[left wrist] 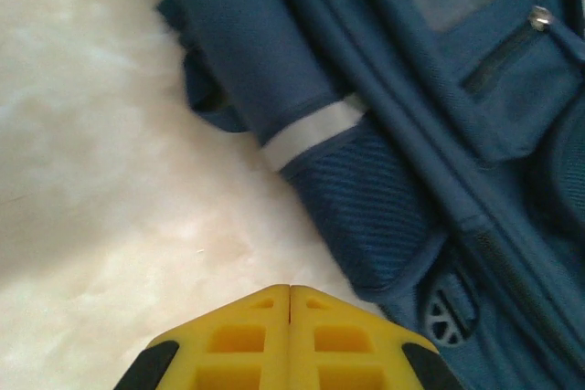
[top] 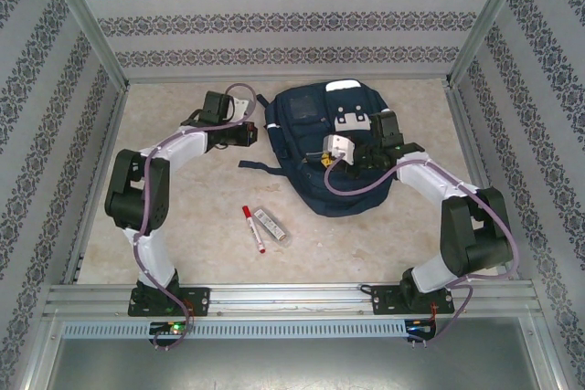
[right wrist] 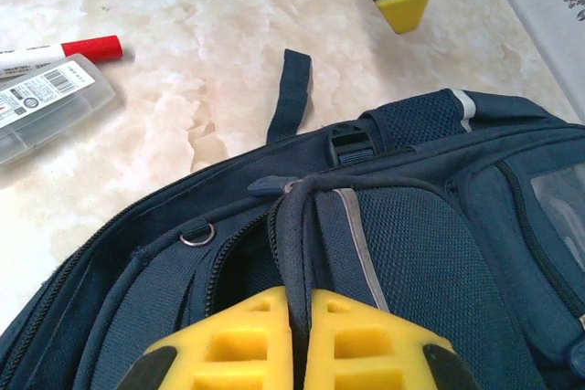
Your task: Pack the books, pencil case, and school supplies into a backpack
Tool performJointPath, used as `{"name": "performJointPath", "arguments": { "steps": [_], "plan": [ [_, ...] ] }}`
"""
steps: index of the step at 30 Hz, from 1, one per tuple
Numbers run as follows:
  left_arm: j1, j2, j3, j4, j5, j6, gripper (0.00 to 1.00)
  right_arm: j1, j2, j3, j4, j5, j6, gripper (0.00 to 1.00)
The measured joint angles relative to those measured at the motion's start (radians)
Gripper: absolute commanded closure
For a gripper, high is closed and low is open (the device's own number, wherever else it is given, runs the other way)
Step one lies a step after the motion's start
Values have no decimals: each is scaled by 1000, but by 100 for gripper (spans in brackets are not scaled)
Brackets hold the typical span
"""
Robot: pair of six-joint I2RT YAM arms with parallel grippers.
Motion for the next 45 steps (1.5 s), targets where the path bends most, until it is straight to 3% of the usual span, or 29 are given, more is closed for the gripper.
{"name": "performJointPath", "arguments": {
  "steps": [2,4,9,14,22,30,35,45],
  "plan": [
    [-3,-12,-31,67,92,42,69,-3,-1,-8,7,-5,0,100],
    [-7,-56,-118,176,203,91,61,-10,-3,-12,11,-14,-1,100],
    [-20,-143,-325,441,452,207,58,-25,-19,-13,18,-35,0,100],
    [-36,-113,-348,564,550,258,56,-27,-27,-13,18,-40,-1,100],
    [-148,-84,-255,441,563,457,53,-27,-39,-23,17,-39,-9,100],
    [-167,-31,-193,246,458,625,60,-27,-42,-23,17,-40,-12,100],
    [-190,-6,-192,226,414,625,59,-26,-42,-23,17,-40,-12,100],
    [-211,17,-194,317,437,506,57,-26,-43,-23,17,-40,-13,100]
  ]
}}
